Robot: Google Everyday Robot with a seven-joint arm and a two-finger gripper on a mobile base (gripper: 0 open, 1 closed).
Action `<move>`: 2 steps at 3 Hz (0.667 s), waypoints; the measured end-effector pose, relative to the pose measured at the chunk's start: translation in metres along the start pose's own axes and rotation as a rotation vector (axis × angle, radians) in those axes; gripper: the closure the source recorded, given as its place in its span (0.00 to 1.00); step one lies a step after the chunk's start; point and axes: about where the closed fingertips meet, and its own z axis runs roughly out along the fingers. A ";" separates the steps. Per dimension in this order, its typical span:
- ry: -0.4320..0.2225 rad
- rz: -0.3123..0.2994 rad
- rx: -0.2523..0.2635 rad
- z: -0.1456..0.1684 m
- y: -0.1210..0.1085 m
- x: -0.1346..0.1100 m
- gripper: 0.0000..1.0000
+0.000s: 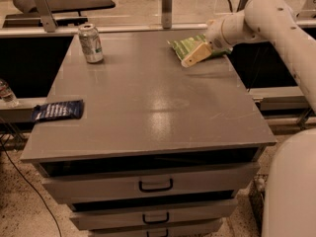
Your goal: Move green jalapeno chip bag near rxbar blueberry
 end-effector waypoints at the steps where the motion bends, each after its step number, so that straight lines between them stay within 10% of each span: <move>1: -0.008 0.113 -0.008 0.027 -0.003 0.005 0.00; 2: -0.008 0.198 -0.007 0.038 -0.005 0.011 0.15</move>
Offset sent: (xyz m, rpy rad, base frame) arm 0.0372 0.0060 -0.0336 0.2073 0.1511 -0.1716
